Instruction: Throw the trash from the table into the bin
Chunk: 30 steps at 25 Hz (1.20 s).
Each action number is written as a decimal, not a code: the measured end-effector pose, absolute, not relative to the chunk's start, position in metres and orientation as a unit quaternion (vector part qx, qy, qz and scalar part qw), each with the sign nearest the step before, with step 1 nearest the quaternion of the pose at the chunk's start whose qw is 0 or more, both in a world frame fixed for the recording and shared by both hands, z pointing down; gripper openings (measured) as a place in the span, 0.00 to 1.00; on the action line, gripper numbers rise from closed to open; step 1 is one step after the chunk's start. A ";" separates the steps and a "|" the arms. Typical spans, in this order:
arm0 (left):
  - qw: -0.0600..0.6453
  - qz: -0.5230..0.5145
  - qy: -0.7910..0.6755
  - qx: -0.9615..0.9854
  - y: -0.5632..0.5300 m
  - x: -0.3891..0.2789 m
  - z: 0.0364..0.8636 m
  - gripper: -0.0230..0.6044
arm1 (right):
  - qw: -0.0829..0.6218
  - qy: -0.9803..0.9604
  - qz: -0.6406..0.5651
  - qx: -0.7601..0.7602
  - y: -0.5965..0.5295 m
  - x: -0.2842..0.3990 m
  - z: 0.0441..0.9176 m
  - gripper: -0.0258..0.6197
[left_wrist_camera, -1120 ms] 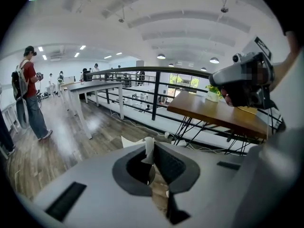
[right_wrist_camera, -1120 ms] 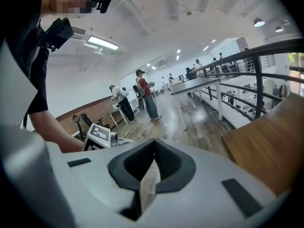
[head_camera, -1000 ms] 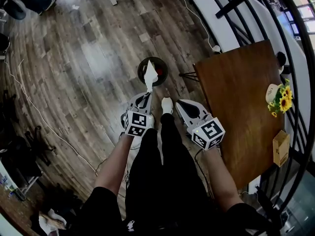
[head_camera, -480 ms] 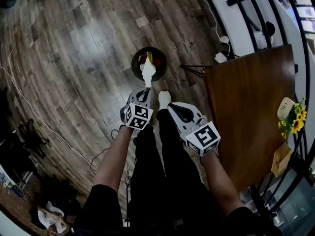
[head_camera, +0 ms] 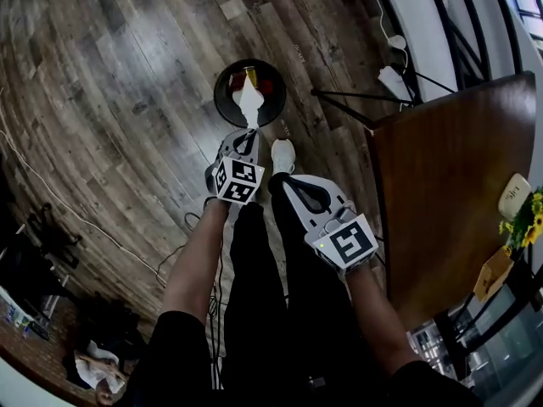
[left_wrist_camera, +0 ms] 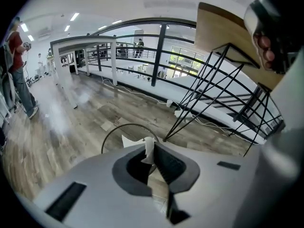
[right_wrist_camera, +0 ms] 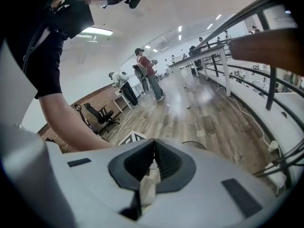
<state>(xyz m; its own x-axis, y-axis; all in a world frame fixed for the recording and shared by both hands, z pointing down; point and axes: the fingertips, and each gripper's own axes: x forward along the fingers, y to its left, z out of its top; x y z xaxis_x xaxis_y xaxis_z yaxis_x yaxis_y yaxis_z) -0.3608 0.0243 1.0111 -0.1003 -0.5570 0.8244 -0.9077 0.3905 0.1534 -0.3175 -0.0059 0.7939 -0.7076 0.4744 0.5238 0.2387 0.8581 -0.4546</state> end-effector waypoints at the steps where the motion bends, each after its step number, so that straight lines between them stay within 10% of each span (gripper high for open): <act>1: 0.432 0.204 -0.713 0.513 0.023 -0.362 1.018 0.06 | 0.325 -0.907 0.182 -0.194 -0.008 -0.320 0.798 0.06; 22: 0.453 0.241 -0.686 0.515 0.012 -0.373 1.130 0.07 | 0.342 -0.900 0.211 -0.167 -0.013 -0.306 0.869 0.06; 25: 0.451 0.237 -0.684 0.521 0.008 -0.373 1.130 0.25 | 0.344 -0.900 0.211 -0.165 -0.012 -0.305 0.873 0.06; 30: 0.448 0.238 -0.683 0.525 0.008 -0.370 1.121 0.26 | 0.342 -0.901 0.211 -0.165 -0.006 -0.302 0.867 0.06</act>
<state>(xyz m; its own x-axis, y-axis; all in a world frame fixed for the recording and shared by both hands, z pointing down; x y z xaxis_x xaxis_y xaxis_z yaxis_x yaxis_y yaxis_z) -0.3699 0.0082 1.1209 -0.0471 -0.5042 0.8623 -0.9311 0.3347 0.1449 -0.3016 -0.0063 0.8674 -0.7112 0.4424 0.5463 0.1538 0.8563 -0.4931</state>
